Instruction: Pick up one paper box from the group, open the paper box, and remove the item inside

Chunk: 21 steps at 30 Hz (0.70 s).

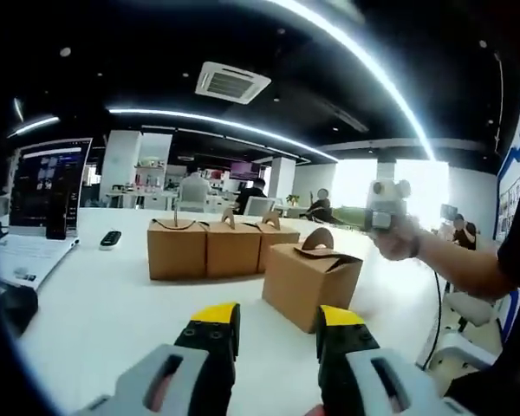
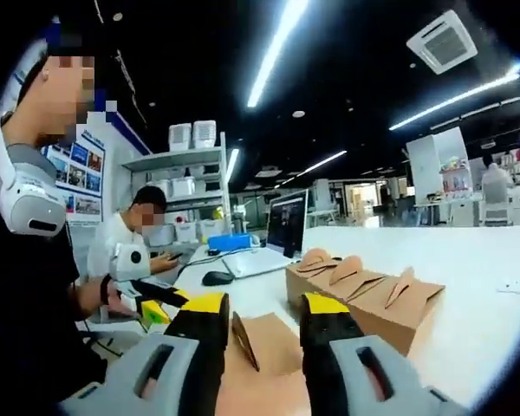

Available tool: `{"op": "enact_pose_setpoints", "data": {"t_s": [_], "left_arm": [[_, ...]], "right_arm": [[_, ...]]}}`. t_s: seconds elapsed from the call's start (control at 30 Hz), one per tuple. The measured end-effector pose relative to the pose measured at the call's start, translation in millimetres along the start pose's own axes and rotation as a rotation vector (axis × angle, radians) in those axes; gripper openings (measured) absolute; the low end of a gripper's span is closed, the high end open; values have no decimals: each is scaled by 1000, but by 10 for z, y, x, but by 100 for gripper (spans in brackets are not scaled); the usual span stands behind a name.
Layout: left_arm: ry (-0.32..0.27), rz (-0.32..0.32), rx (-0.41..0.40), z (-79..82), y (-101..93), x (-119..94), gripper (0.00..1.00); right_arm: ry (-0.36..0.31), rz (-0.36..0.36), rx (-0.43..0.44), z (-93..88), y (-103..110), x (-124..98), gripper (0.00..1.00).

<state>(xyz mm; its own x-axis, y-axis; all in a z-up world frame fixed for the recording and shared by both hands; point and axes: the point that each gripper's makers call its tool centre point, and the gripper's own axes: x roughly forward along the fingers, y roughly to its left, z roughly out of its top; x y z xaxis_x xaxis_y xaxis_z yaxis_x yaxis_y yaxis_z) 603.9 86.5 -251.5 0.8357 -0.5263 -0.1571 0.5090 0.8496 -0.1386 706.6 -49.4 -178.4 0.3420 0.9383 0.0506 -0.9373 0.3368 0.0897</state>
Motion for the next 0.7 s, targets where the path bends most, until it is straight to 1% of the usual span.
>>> {"op": "enact_pose_setpoints", "data": {"t_s": [0.17, 0.2, 0.23, 0.27, 0.3, 0.33, 0.4, 0.5, 0.53, 0.57, 0.6, 0.63, 0.7], "left_arm": [[2, 5, -7, -12, 0, -11, 37], [3, 4, -5, -14, -5, -13, 37], [9, -5, 7, -19, -22, -15, 37], [23, -20, 53, -23, -59, -23, 38], [25, -21, 65, -20, -64, -25, 38], [14, -21, 94, 20, -91, -32, 38], [-37, -30, 122, 149, -144, -54, 37], [-84, -56, 91, 274, -204, -88, 32], [-96, -61, 63, 305, -214, -96, 28], [-95, -71, 34, 314, -223, -105, 22], [-95, -74, 26, 318, -215, -108, 21], [-92, -77, 33, 312, -215, -105, 22], [-63, -88, 85, 260, -237, -94, 24]], "right_arm": [[-30, -76, 0, -42, 100, -145, 33], [-33, -102, 4, -49, 112, -199, 33], [-37, -125, -1, -38, 107, -247, 33], [-42, -145, -4, -22, 114, -294, 33], [-45, -150, -5, -16, 118, -310, 33], [-57, -166, -8, 16, 143, -371, 33], [-63, -189, -9, 37, 179, -451, 32], [-51, -238, -9, -3, 220, -548, 32], [-42, -251, -14, -29, 235, -570, 32], [-26, -270, -28, -67, 250, -599, 32], [-5, -282, -43, -106, 260, -617, 31], [7, -283, -47, -125, 266, -624, 31], [60, -295, -82, -190, 310, -681, 31]]}}
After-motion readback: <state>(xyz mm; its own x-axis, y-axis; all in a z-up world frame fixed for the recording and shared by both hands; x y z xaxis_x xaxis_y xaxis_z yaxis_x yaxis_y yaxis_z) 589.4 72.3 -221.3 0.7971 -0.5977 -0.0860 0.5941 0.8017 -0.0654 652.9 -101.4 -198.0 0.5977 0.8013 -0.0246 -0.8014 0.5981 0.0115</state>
